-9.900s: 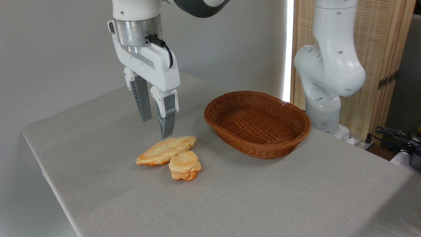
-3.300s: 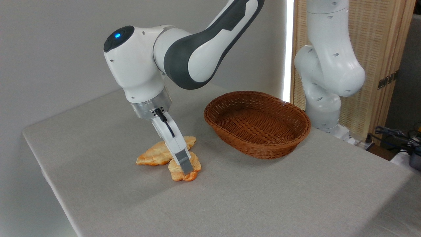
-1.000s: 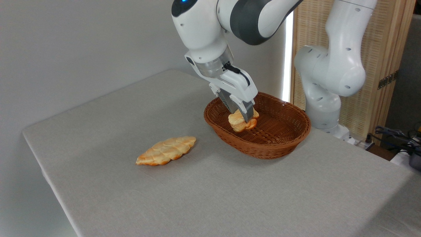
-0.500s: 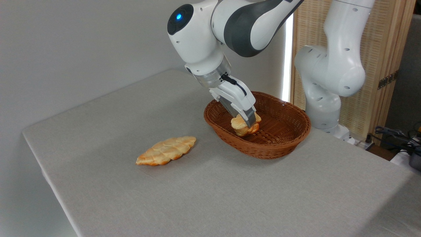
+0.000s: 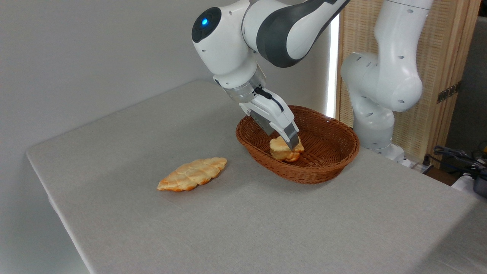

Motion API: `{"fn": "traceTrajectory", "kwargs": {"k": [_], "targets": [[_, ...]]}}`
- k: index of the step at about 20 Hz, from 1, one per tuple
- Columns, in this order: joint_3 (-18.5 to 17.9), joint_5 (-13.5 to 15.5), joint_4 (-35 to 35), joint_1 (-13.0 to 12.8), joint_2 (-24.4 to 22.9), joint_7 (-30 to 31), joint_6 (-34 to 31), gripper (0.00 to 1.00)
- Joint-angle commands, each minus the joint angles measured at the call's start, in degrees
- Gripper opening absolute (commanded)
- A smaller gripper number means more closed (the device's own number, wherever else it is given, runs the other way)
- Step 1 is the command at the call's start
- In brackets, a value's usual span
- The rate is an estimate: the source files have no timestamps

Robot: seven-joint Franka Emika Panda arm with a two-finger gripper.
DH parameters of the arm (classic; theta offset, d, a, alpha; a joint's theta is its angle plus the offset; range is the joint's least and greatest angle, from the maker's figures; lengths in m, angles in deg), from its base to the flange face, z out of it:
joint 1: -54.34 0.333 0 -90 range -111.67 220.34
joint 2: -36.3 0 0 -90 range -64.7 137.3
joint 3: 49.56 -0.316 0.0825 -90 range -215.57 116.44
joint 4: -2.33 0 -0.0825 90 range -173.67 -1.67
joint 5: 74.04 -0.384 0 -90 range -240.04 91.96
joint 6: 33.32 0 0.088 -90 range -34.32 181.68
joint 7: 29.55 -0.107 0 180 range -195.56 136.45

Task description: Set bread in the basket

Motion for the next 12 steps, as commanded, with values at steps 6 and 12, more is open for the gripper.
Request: {"fn": "traceTrajectory", "kwargs": {"k": [6, 12], "targets": [[1.4, -0.4, 11.5, -0.3, 0.1, -0.8, 6.7, 1.00], [1.1, -0.4, 20.4, -0.3, 4.8, 0.1, 13.3, 1.00]]}}
